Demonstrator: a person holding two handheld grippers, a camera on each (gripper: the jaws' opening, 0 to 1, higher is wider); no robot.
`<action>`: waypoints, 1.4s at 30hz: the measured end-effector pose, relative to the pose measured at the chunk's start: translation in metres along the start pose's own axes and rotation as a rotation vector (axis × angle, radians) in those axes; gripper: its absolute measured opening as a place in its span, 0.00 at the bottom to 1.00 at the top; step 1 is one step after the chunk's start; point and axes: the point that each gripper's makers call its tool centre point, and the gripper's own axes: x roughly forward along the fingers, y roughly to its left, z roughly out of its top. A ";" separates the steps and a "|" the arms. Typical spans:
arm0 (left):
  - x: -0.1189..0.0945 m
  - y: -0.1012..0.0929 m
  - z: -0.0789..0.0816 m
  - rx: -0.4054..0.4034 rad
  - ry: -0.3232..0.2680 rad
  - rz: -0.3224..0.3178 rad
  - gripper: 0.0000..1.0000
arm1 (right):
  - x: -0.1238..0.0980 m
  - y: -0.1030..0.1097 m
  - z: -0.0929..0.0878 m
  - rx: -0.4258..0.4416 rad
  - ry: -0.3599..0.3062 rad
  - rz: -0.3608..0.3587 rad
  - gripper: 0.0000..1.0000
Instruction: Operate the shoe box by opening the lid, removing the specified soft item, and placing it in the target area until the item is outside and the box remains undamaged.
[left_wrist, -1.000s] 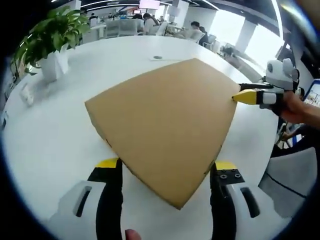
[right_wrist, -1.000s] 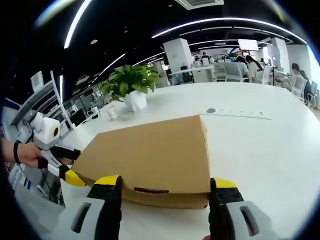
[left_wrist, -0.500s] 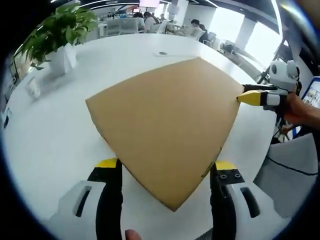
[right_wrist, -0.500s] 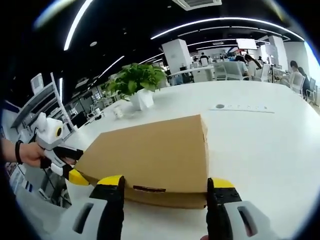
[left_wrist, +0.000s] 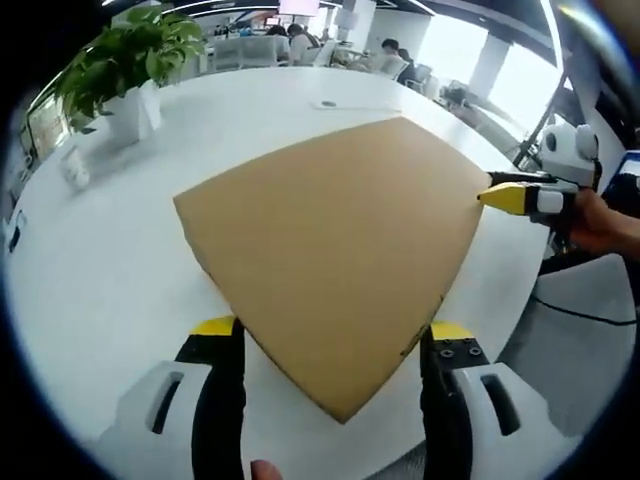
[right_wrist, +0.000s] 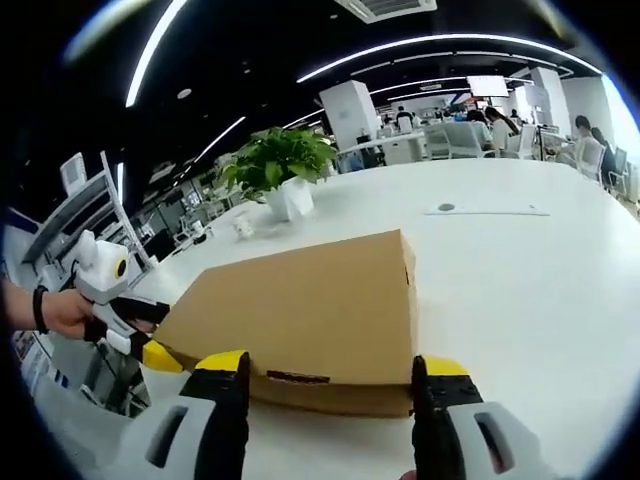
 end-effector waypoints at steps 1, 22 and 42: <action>0.000 0.000 0.000 0.002 0.001 -0.001 0.70 | -0.001 0.001 0.000 0.006 -0.005 0.004 0.64; -0.002 -0.001 0.001 -0.031 -0.052 -0.002 0.72 | -0.008 0.004 -0.005 -0.100 0.014 0.062 0.63; -0.008 0.000 -0.001 -0.017 -0.051 -0.023 0.73 | -0.017 0.011 -0.013 -0.119 0.008 0.030 0.55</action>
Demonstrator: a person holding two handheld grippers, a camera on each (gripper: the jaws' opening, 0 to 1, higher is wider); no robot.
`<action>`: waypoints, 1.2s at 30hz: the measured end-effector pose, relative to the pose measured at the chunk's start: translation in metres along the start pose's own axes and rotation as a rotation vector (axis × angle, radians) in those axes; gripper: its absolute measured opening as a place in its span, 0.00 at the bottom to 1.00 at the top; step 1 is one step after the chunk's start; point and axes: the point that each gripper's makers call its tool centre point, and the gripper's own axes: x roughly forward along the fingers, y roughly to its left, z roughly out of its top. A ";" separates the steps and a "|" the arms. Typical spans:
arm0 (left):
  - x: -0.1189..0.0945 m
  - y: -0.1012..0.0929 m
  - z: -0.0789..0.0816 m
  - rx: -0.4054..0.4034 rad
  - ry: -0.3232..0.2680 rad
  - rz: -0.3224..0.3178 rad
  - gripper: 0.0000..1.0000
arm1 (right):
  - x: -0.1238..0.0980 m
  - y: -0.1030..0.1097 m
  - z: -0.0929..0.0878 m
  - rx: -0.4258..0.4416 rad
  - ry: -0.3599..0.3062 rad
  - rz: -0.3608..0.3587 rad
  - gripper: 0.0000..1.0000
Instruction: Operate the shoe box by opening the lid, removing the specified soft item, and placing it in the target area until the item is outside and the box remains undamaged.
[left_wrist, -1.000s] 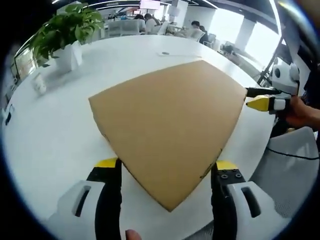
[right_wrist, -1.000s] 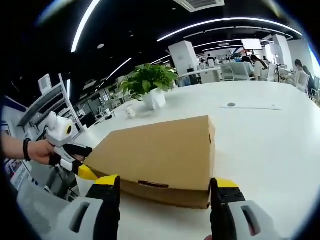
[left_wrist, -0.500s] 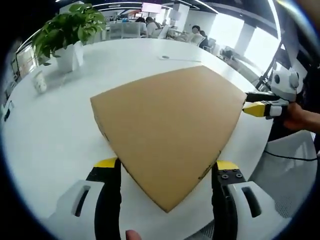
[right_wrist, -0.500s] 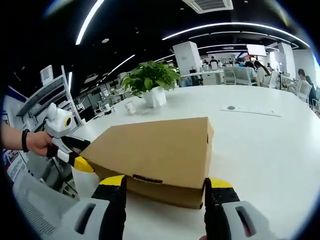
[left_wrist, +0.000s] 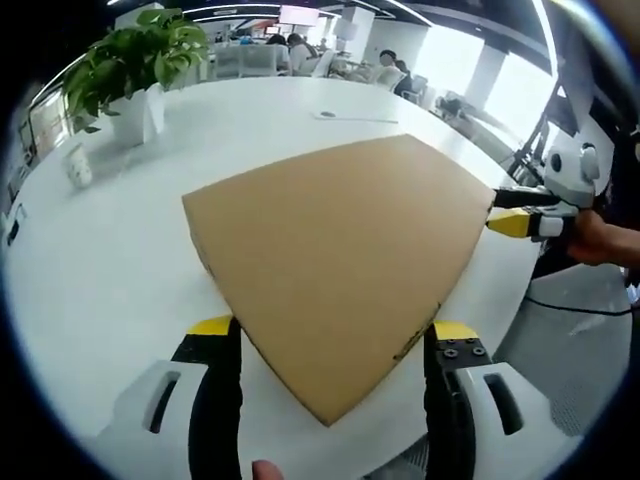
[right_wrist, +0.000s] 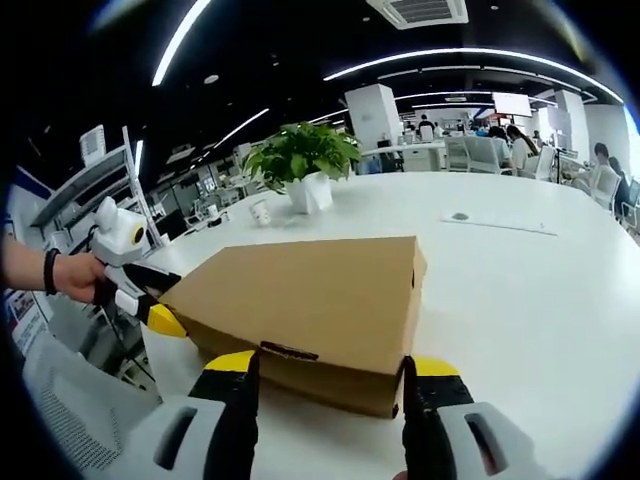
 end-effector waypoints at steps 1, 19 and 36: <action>0.000 0.000 0.000 -0.001 -0.001 0.000 0.73 | 0.000 0.000 0.000 -0.001 0.000 0.000 0.55; -0.006 -0.001 0.005 -0.052 -0.026 -0.007 0.71 | -0.003 0.000 0.007 -0.010 -0.012 -0.004 0.53; -0.021 -0.008 0.018 -0.110 -0.098 -0.018 0.71 | -0.011 0.002 0.034 -0.002 -0.066 0.002 0.53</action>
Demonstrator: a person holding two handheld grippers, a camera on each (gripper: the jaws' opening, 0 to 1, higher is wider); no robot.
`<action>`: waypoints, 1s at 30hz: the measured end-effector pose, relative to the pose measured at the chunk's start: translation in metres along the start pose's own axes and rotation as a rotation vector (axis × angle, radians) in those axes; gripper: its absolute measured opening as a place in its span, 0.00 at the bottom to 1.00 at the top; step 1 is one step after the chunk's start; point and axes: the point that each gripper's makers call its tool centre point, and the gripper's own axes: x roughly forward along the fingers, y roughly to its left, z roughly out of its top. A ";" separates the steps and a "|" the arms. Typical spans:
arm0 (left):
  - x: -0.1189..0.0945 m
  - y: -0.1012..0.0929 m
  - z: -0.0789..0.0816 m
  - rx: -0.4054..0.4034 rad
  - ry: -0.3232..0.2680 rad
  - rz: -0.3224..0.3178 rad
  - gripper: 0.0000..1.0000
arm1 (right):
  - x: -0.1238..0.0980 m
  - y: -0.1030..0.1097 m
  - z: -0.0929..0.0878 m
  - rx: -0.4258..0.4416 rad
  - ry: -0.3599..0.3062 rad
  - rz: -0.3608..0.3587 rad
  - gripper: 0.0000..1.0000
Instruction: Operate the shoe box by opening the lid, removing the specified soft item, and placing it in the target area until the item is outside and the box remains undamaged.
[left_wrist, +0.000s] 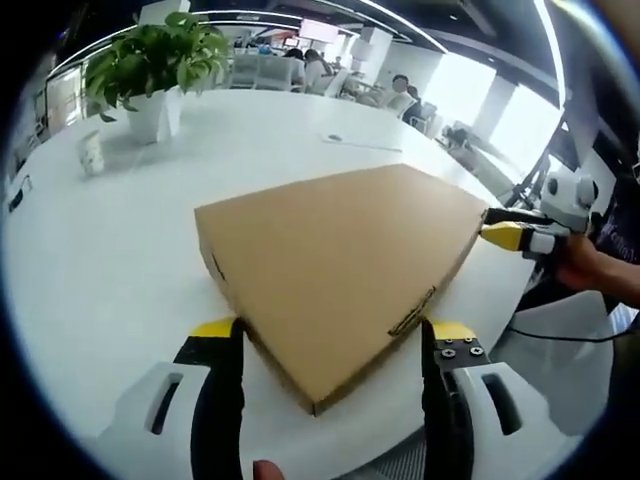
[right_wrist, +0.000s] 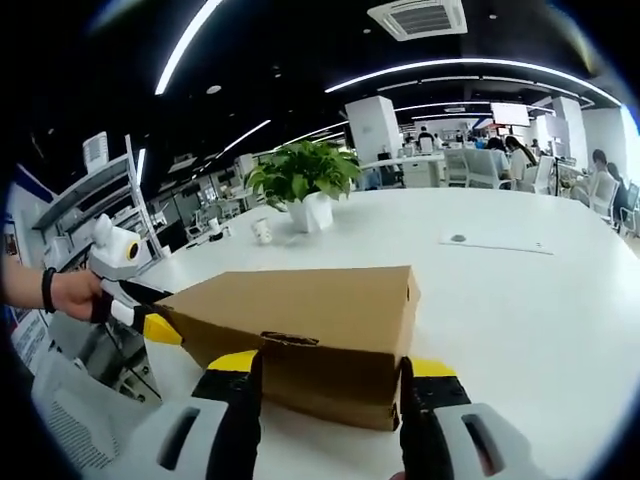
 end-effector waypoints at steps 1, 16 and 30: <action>-0.001 0.000 0.001 -0.003 -0.005 -0.001 0.71 | 0.000 0.000 0.002 -0.002 -0.003 0.000 0.52; -0.009 0.005 0.013 0.052 -0.008 0.045 0.62 | -0.001 0.001 0.027 -0.028 -0.055 0.012 0.49; -0.015 0.017 0.020 0.088 -0.029 0.105 0.52 | 0.003 0.002 0.047 -0.065 -0.063 0.013 0.49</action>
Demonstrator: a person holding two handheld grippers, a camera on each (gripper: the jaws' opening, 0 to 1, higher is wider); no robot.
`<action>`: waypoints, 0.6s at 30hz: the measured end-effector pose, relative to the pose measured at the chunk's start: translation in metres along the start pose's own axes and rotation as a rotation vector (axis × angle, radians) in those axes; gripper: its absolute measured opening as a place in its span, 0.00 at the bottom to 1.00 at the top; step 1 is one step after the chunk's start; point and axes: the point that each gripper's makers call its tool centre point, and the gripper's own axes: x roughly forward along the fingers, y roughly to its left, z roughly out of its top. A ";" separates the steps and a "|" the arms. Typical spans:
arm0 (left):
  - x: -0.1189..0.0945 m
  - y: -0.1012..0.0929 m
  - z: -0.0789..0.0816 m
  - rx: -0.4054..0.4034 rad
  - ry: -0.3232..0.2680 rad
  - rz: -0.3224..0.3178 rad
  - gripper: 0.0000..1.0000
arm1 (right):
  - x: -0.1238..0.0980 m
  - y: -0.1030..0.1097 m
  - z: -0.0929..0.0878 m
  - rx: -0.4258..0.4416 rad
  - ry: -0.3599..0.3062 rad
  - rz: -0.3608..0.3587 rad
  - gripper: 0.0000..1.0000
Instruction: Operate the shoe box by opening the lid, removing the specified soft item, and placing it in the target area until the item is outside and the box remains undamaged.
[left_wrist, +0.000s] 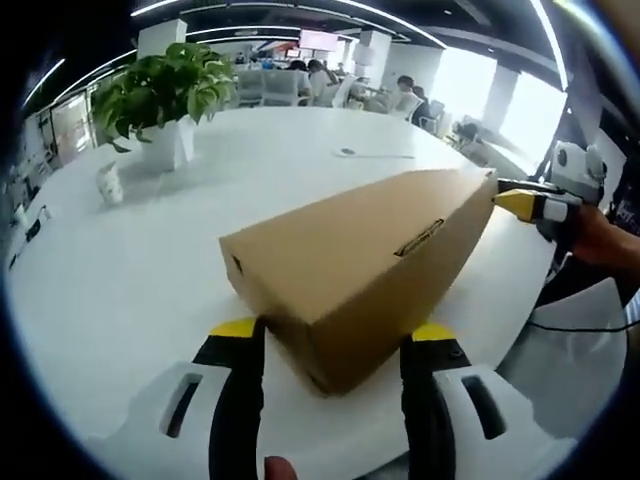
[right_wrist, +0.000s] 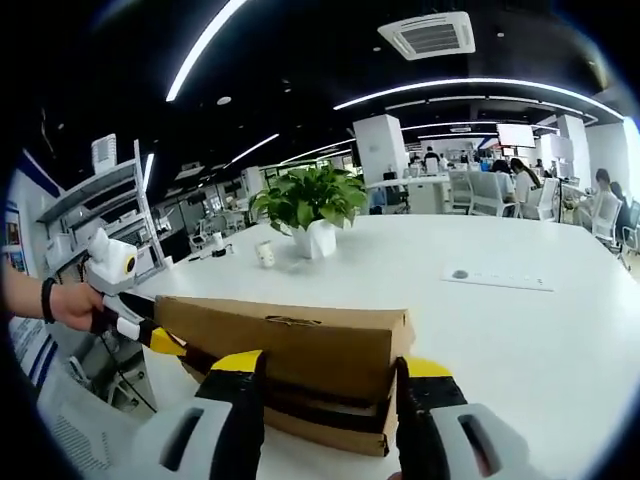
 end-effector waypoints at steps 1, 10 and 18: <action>0.000 0.001 0.001 -0.002 -0.005 0.007 0.51 | 0.001 0.001 0.001 -0.017 0.006 0.002 0.49; -0.001 0.008 0.003 0.010 -0.009 0.053 0.48 | 0.005 0.000 0.008 -0.024 0.000 -0.002 0.49; -0.001 0.013 0.007 0.068 0.012 0.103 0.50 | 0.006 -0.001 0.010 -0.020 -0.004 -0.002 0.49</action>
